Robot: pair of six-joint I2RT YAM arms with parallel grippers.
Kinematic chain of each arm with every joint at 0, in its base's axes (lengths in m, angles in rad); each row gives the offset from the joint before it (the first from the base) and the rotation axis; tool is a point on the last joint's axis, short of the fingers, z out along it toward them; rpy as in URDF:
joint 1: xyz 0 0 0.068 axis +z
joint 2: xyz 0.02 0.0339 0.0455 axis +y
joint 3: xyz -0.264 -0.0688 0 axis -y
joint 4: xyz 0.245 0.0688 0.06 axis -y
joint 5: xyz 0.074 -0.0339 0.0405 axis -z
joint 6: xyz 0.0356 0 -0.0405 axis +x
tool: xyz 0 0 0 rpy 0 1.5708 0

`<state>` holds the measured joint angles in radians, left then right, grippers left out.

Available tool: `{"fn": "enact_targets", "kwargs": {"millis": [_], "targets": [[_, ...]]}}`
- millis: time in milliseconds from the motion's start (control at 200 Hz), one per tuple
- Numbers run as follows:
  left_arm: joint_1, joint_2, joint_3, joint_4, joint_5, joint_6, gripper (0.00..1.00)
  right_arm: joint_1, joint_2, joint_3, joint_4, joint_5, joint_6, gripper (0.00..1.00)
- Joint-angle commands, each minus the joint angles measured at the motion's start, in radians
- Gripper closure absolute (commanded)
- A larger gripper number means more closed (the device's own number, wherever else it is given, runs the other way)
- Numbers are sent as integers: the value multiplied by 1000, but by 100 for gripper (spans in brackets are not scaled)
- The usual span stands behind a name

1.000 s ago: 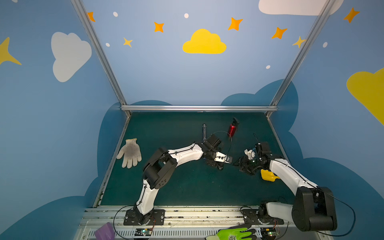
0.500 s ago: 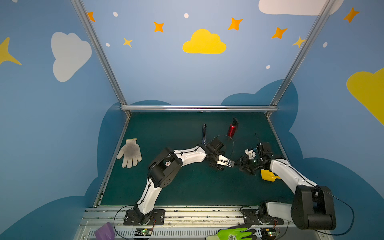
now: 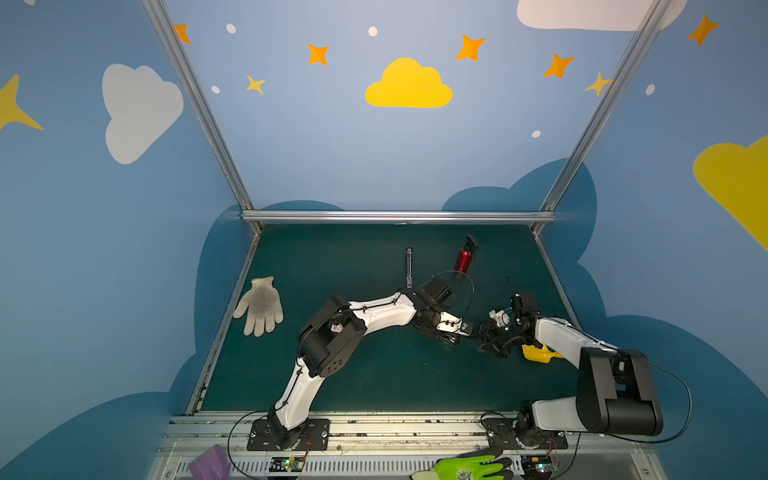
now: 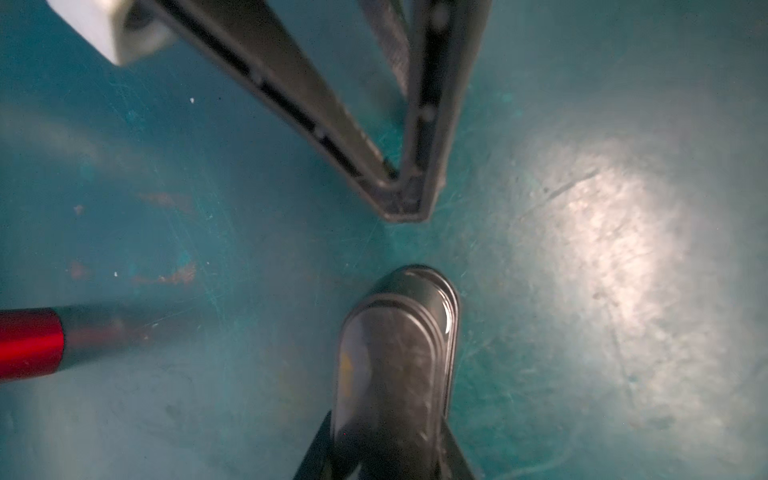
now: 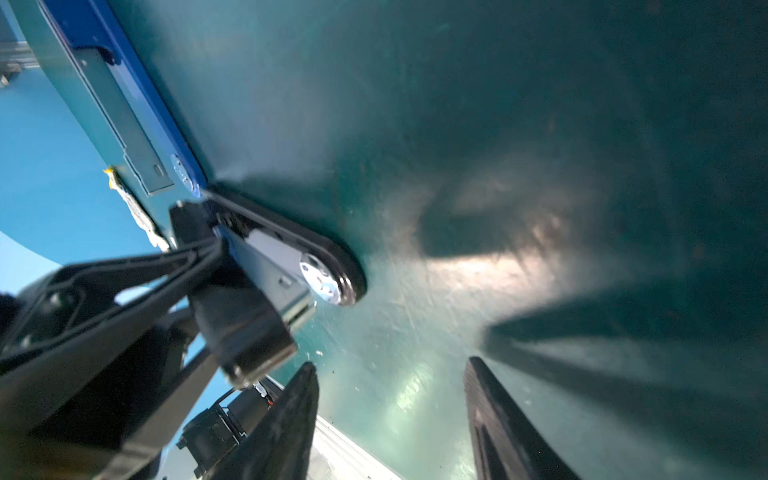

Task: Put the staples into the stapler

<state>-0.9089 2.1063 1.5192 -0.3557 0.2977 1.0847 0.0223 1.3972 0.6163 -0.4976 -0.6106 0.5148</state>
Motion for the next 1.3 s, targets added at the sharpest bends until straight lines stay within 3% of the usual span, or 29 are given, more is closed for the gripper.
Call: {"fn": "enact_targets", "kwargs": {"millis": [0, 270, 471, 666, 1297], "targets": [[-23, 24, 53, -117, -22, -134, 79, -15, 11, 2, 16, 5, 30, 43], [-42, 95, 225, -339, -152, -390, 82, -30, 109, 39, 79, -45, 60, 48], [-44, 14, 114, -218, -121, -482, 55, -33, 129, 52, 84, -39, 53, 47], [-49, -25, 81, -176, -46, -496, 44, -40, 121, 43, 88, -44, 50, 47], [-60, 43, 206, -198, 52, -539, 45, -46, 128, 34, 105, -64, 51, 47]]}}
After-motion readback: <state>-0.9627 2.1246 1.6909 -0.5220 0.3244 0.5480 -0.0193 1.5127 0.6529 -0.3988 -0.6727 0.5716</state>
